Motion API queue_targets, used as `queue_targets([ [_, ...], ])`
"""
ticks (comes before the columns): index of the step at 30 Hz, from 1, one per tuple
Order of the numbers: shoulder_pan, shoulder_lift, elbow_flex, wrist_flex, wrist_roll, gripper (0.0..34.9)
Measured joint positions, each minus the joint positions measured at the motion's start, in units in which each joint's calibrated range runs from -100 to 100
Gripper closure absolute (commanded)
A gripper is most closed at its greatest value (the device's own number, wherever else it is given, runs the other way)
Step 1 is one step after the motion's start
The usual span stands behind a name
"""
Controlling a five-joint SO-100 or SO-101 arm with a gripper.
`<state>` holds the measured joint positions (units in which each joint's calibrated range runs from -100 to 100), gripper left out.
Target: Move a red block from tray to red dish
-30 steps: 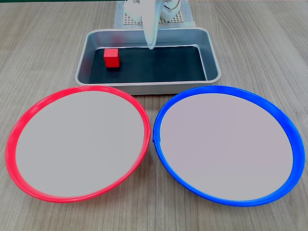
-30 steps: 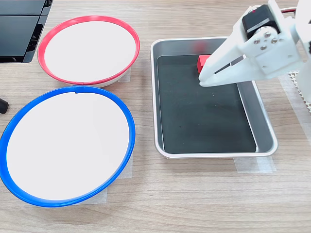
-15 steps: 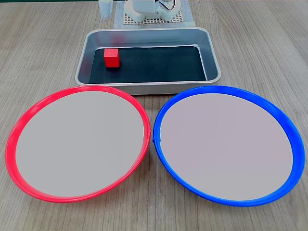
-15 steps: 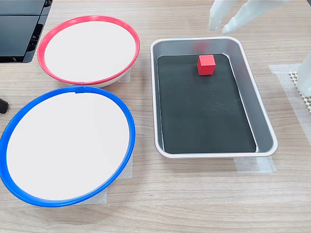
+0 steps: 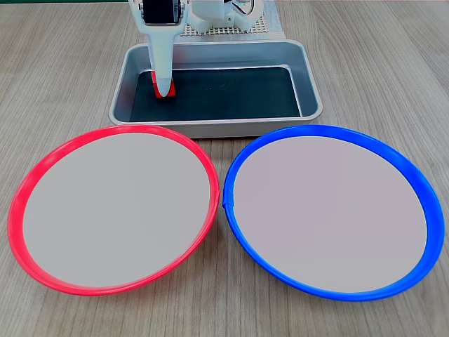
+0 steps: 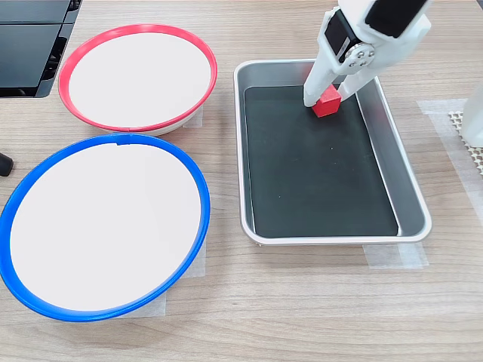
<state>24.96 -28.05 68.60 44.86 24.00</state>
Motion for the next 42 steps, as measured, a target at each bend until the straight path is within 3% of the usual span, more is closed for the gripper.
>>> queue_targets([
  [6, -1.06, 1.36, -2.54, 1.39, -1.17, 34.7],
  [12, -6.19, 2.30, -17.15, 4.32, -6.15, 34.6],
  [16, -10.53, 7.50, -30.22, -0.57, -9.33, 34.3],
  [19, -13.45, 14.92, -38.20, -9.14, -10.21, 33.2],
  [21, -14.69, 21.31, -42.11, -15.50, -10.21, 30.8],
  [26, -17.17, 36.23, -44.74, -28.87, -7.47, 18.4],
  [28, -17.43, 38.02, -44.74, -30.59, -6.79, 12.6],
  [29, -17.52, 39.13, -44.74, -31.57, -6.54, 11.7],
  [30, -17.43, 39.73, -44.74, -32.38, -6.30, 11.9],
  [32, -17.08, 40.07, -44.74, -33.61, -6.11, 16.5],
  [33, -17.17, 40.07, -44.74, -33.77, -6.11, 21.8],
  [34, -17.43, 40.07, -44.65, -34.01, -6.11, 31.3],
  [35, -17.79, 39.81, -44.10, -34.18, -6.25, 34.6],
  [42, -17.70, 25.23, -34.48, -37.60, -13.09, 34.8],
])
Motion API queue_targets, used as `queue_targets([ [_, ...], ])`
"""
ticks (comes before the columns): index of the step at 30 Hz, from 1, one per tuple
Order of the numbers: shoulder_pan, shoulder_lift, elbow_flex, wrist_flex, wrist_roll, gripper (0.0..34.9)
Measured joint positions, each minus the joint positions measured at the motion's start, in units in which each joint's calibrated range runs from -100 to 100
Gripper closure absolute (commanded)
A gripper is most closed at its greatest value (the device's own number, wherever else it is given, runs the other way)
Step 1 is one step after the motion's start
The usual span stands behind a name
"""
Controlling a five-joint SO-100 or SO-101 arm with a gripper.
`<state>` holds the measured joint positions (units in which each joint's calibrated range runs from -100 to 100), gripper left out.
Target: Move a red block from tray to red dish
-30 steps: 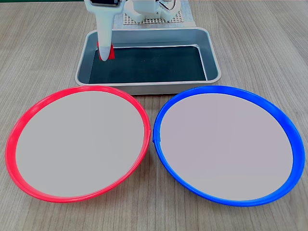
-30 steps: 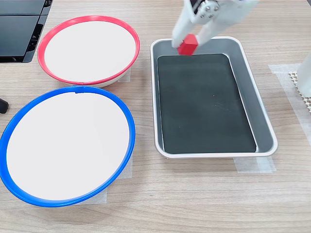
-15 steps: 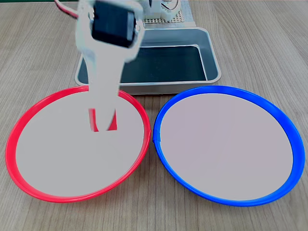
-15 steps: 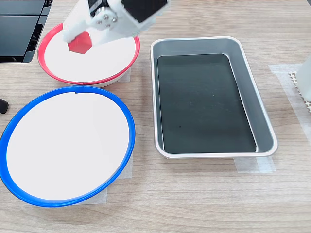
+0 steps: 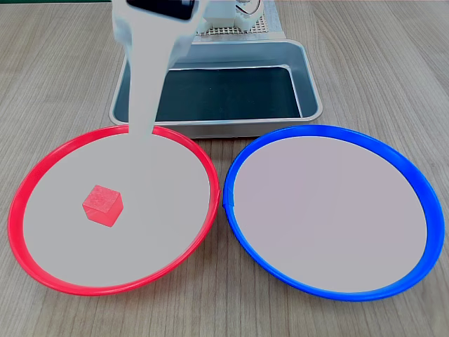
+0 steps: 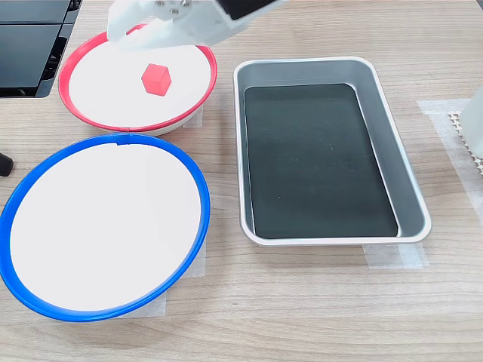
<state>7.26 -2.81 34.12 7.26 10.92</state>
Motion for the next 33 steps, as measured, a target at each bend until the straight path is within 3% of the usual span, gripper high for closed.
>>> queue_targets([
  [6, -3.54, -23.53, 17.24, -0.82, -11.23, 34.8],
  [10, -6.81, -43.73, 34.66, 6.53, -14.21, 34.9],
  [18, -5.66, -81.42, 64.79, 22.59, -12.21, 34.9],
  [21, -5.84, -89.86, 65.88, 32.54, -12.50, 34.9],
  [27, -5.84, -95.48, 65.79, 39.07, -13.68, 34.7],
  [30, -5.75, -96.33, 65.88, 39.80, -13.82, 30.9],
  [32, -5.58, -95.48, 65.88, 40.05, -13.82, 34.6],
  [33, -5.58, -95.65, 65.88, 40.05, -13.82, 34.6],
])
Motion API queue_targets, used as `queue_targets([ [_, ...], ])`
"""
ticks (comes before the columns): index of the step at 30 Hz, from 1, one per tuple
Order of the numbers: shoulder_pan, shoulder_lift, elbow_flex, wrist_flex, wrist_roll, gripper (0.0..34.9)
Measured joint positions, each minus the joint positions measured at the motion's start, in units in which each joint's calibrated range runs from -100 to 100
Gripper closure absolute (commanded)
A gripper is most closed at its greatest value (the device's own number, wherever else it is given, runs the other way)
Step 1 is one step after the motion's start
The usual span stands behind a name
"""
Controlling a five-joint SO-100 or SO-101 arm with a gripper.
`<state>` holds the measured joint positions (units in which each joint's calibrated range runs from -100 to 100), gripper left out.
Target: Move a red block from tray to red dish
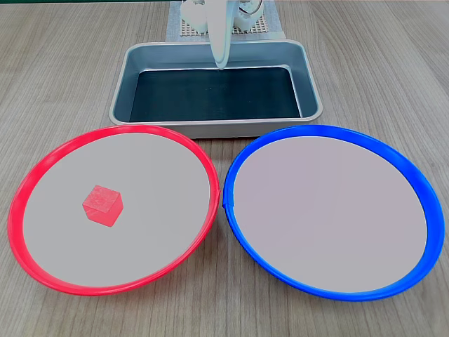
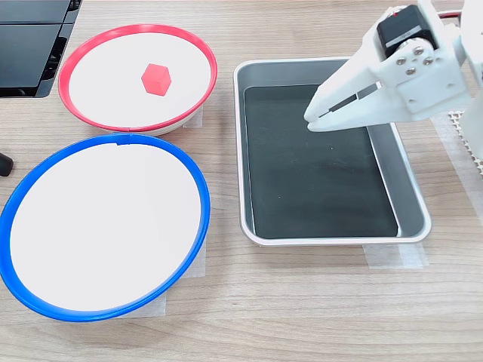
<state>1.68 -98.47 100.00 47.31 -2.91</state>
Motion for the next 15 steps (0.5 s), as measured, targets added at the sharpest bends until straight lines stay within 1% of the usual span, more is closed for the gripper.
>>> queue_targets([
  [15, 0.00, -0.26, 0.00, 0.00, -0.05, 34.6],
])
